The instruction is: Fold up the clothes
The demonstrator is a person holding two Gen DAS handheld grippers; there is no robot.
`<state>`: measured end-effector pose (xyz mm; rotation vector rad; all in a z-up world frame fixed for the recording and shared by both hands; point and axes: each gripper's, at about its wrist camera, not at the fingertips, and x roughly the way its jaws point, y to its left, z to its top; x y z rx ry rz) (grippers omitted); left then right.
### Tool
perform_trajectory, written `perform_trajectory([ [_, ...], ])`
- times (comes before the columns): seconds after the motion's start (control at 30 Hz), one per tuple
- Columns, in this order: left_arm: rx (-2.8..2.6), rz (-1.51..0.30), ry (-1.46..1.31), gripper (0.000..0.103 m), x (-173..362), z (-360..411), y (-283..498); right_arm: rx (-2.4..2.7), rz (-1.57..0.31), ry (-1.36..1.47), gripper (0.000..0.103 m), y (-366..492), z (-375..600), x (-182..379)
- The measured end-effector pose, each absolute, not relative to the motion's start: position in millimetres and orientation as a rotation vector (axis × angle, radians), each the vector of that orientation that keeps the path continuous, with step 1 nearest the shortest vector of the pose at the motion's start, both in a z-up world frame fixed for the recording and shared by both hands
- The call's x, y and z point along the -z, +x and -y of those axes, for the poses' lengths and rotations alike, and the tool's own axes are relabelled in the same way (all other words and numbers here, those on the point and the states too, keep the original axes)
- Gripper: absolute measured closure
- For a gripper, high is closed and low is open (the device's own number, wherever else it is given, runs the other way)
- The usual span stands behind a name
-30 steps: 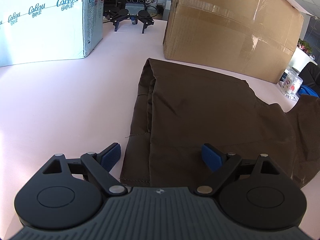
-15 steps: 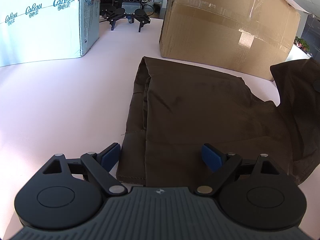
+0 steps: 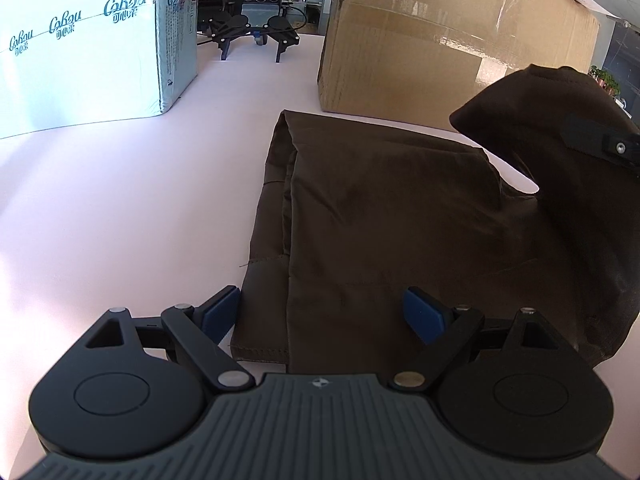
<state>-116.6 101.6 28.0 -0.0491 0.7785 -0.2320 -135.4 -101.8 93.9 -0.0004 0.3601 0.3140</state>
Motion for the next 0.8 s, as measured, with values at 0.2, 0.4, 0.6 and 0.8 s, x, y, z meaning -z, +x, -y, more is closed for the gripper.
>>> perform_trajectory([
  [0.2, 0.227, -0.780, -0.040, 0.016, -27.5, -101.5, -117.2, -0.379, -0.353, -0.067, 0.091, -138.5, 70.1, -91.8],
  [0.4, 0.227, -0.792, -0.078, 0.016, -29.8, -109.5, -116.7, -0.420, -0.360, -0.080, 0.091, -135.9, 53.1, -91.4],
  [0.6, 0.161, -0.795, -0.266, 0.016, -34.5, -153.3, -113.2, -0.446, -0.357, -0.072, 0.091, -137.0, 47.6, -91.9],
  [0.8, -0.021, -0.760, -0.379, 0.016, -35.9, -194.6, -111.2, -0.471, -0.365, -0.065, 0.091, -136.3, 42.9, -89.1],
])
